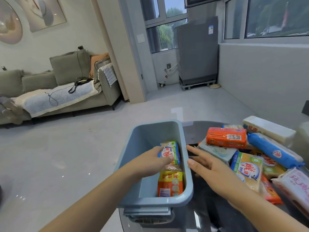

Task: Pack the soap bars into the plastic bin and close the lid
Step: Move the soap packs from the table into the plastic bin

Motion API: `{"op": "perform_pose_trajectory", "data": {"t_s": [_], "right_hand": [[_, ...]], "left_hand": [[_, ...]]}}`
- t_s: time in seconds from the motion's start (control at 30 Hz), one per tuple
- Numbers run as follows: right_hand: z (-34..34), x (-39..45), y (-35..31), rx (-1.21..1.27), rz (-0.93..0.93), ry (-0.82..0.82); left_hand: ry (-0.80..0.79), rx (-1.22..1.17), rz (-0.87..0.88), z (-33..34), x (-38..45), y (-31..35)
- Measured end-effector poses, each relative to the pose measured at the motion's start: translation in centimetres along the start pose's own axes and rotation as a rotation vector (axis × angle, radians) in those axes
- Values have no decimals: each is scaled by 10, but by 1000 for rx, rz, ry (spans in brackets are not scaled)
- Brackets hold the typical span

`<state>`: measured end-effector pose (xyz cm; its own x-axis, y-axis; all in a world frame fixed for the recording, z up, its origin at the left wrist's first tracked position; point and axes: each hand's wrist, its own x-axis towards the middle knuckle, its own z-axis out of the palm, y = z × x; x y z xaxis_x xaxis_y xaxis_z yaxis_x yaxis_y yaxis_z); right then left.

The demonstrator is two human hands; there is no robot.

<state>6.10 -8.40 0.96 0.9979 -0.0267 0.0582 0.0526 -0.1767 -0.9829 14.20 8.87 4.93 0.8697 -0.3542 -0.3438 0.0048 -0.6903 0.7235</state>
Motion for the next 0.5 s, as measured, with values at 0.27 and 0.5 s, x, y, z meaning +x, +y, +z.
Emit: {"op": "perform_pose_trajectory", "data": {"t_s": [0.27,0.5], "right_hand": [[-47,-2,-1,-160,-88,220],[-108,10,9,-252,-154,475]], "left_hand": [[229,-101,253,39,-7,51],[282,31,408,75,23,96]]}}
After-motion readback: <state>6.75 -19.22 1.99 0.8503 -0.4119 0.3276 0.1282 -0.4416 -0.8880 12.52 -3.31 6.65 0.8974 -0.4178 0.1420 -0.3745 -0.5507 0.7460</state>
